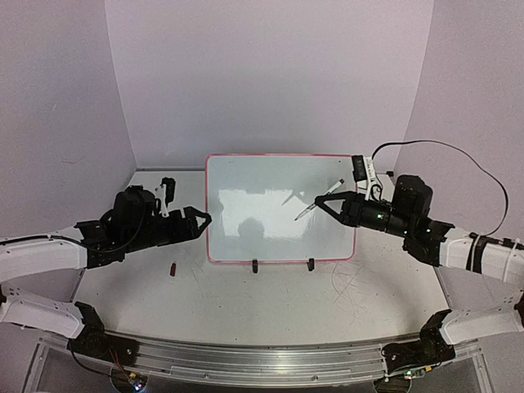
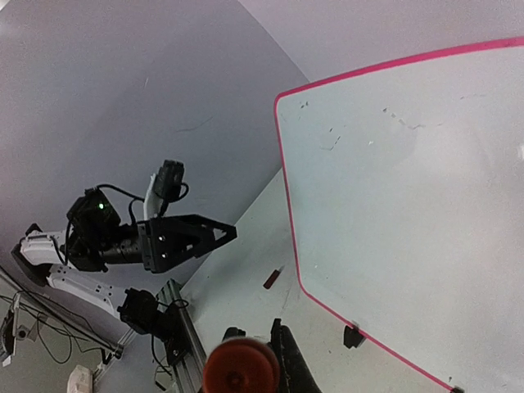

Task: Write a sentence on the whiteboard
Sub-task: Pass from the right arm to the left

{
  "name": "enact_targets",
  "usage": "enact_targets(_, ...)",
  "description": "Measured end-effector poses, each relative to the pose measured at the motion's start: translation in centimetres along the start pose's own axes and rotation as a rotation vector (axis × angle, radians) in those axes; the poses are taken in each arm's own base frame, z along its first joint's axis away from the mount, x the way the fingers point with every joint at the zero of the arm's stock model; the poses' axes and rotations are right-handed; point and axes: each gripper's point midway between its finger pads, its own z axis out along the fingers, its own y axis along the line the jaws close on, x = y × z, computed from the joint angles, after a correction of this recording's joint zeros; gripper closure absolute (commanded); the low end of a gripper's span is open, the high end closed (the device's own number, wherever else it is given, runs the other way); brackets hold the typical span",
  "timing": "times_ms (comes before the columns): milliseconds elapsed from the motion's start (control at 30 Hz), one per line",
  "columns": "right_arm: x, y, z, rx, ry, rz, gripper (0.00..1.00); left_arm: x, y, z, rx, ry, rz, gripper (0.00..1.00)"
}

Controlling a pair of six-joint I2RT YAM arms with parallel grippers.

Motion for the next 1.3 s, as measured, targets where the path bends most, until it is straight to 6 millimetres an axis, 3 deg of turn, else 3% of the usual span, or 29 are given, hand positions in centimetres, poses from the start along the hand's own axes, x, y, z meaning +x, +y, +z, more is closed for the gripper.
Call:
enact_targets(100, 2.3, 0.7, 1.6, -0.036, 0.062, 0.018, 1.0, 0.3, -5.9, 0.8, 0.244, 0.053, 0.051, 0.15)
enact_targets(200, 4.3, 1.6, 3.1, -0.076, 0.114, 0.037, 1.0, 2.0, -11.5, 1.2, 0.441, 0.131, 0.133, 0.18)
enact_targets(300, 6.2, 2.7, 4.4, -0.118, 0.162, 0.053, 1.0, 4.0, -15.5, 0.8, 0.591, 0.191, 0.201, 0.2)
enact_targets(367, 6.8, 3.6, 5.0, -0.147, 0.176, 0.056, 1.0, 5.1, -16.9, 0.4, 0.651, 0.215, 0.23, 0.23)
enact_targets(533, 7.1, 5.5, 5.5, -0.217, 0.179, 0.065, 1.0, 5.9, -17.4, 0.1, 0.693, 0.235, 0.256, 0.33)
enact_targets(833, 6.6, 6.4, 5.5, -0.266, 0.167, 0.08, 1.0, 6.8, -17.8, -0.2, 0.754, 0.273, 0.287, 0.61)
enact_targets(933, 6.5, 6.6, 5.5, -0.275, 0.168, 0.084, 1.0, 7.1, -17.8, -0.3, 0.763, 0.286, 0.291, 0.76)
enact_targets(1133, 6.7, 7.1, 5.4, -0.3, 0.182, 0.088, 1.0, 7.3, -17.5, -0.3, 0.76, 0.276, 0.313, 0.96)
enact_targets(1167, 6.8, 7.1, 5.3, -0.303, 0.187, 0.09, 0.98, 7.3, -17.4, -0.4, 0.759, 0.271, 0.32, 0.98)
enact_targets(1300, 7.1, 7.5, 5.3, -0.322, 0.212, 0.098, 0.71, 7.4, -17.3, -0.9, 0.77, 0.26, 0.349, 1.0)
